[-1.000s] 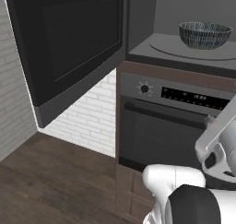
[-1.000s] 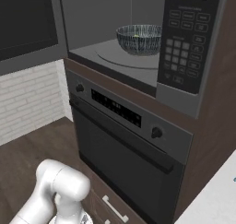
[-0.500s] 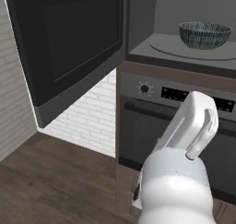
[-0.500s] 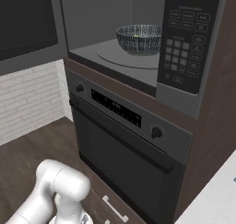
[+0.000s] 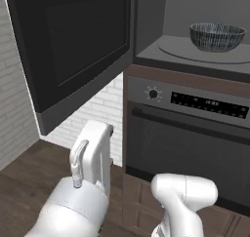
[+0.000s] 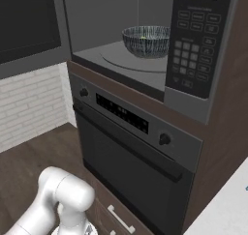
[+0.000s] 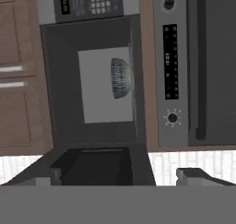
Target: Pick the lemon wedge from the sink and place it in the bowl. Then pick the bowl and place it in the microwave. Then close the microwave door and press the start button.
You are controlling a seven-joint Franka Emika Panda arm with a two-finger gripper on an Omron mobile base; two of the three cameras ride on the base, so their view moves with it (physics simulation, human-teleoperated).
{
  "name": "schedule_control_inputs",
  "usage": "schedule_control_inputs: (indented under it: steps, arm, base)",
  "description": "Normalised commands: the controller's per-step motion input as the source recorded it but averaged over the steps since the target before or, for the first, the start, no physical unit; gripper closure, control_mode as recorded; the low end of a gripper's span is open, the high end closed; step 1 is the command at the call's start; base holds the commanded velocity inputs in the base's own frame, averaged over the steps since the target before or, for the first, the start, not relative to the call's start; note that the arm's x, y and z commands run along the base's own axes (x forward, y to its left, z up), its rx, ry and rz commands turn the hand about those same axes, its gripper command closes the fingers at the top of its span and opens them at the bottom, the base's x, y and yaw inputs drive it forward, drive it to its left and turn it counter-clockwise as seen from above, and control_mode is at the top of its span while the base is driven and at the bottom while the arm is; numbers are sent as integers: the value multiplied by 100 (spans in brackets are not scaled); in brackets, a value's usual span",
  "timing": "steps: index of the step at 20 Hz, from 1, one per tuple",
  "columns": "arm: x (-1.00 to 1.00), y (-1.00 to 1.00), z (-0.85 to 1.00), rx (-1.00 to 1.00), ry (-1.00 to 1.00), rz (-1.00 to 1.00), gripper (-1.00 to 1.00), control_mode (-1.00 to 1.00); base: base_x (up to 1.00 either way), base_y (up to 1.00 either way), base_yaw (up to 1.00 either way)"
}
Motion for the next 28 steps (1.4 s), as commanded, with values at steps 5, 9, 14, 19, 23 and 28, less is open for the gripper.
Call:
schedule_control_inputs:
  steps: [5, 9, 14, 19, 23, 28]
  arm:
    - [64, 100, -46, -20, 0, -9, -100, -100]
    - [63, 99, -39, -13, -6, -2, -100, -100]
    - [59, 93, -48, -1, 0, 0, -100, -100]
    - [53, 89, -48, 0, 0, 0, -100, -100]
    - [69, 47, -10, -2, -2, -1, -100, -100]
    - [90, 37, -21, 0, 0, -2, -100, -100]
  base:
    - [0, 0, 0]
    - [0, 0, 0]
    - [0, 0, 0]
    - [0, 0, 0]
    - [0, 0, 0]
    - [0, 0, 0]
